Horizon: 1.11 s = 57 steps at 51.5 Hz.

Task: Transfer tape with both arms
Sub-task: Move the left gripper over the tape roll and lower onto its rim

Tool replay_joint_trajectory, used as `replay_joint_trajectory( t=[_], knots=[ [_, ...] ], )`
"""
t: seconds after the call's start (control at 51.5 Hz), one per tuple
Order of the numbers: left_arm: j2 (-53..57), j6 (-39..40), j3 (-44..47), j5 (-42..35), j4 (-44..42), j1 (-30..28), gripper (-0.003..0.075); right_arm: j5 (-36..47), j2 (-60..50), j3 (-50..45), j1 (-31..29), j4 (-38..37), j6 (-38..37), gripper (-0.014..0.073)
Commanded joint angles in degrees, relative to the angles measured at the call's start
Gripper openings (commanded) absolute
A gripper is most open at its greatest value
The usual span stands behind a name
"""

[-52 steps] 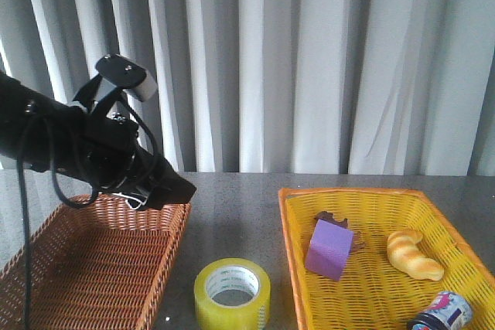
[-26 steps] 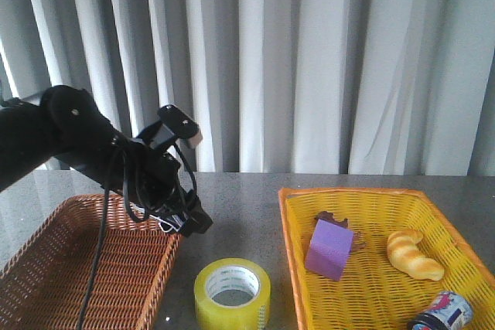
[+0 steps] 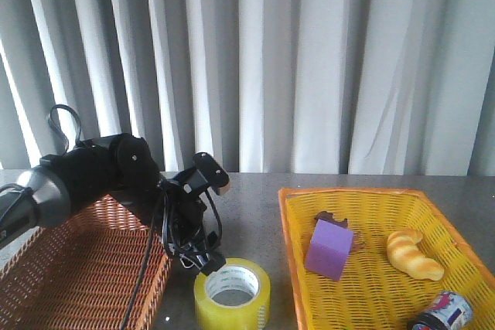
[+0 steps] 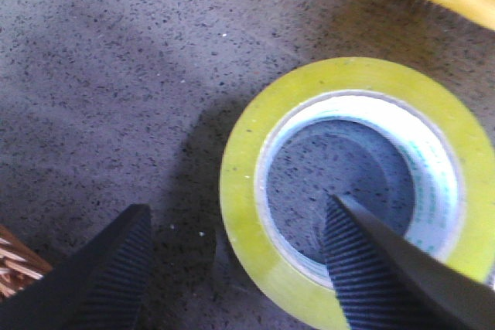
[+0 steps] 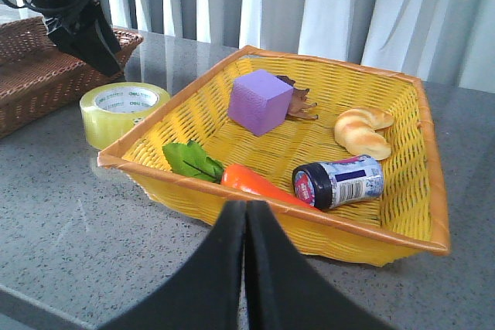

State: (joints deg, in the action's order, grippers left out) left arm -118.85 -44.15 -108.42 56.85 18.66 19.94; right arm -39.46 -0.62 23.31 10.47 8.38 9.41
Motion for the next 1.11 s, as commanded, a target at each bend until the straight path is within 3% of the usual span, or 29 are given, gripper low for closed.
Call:
replay_joint_trajectory(
  t=[0.0, 0.543, 0.718, 0.873, 1.086],
  knots=[
    [2.5, 0.1, -2.0, -3.8, 1.0, 0.3, 0.047, 3.6, 1.5, 1.4, -0.3, 0.2, 0.0, -0.0005],
    [-2.2, 0.8, -2.0, -4.5, 1.3, 0.3, 0.047, 3.5, 1.5, 1.4, -0.3, 0.1, 0.0, -0.0005],
    [-3.0, 1.6, -2.0, -4.5, 1.5, 0.3, 0.0433, 3.5, 1.5, 1.4, -0.3, 0.1, 0.0, -0.0005],
    [-2.9, 1.6, -2.0, -4.8, 1.5, 0.3, 0.0321, 3.5, 1.5, 1.4, -0.3, 0.1, 0.1, -0.0005],
    [-2.9, 1.7, -2.0, -5.1, 1.5, 0.3, 0.0093, 3.5, 1.5, 1.4, -0.3, 0.1, 0.1, -0.0005]
  ],
)
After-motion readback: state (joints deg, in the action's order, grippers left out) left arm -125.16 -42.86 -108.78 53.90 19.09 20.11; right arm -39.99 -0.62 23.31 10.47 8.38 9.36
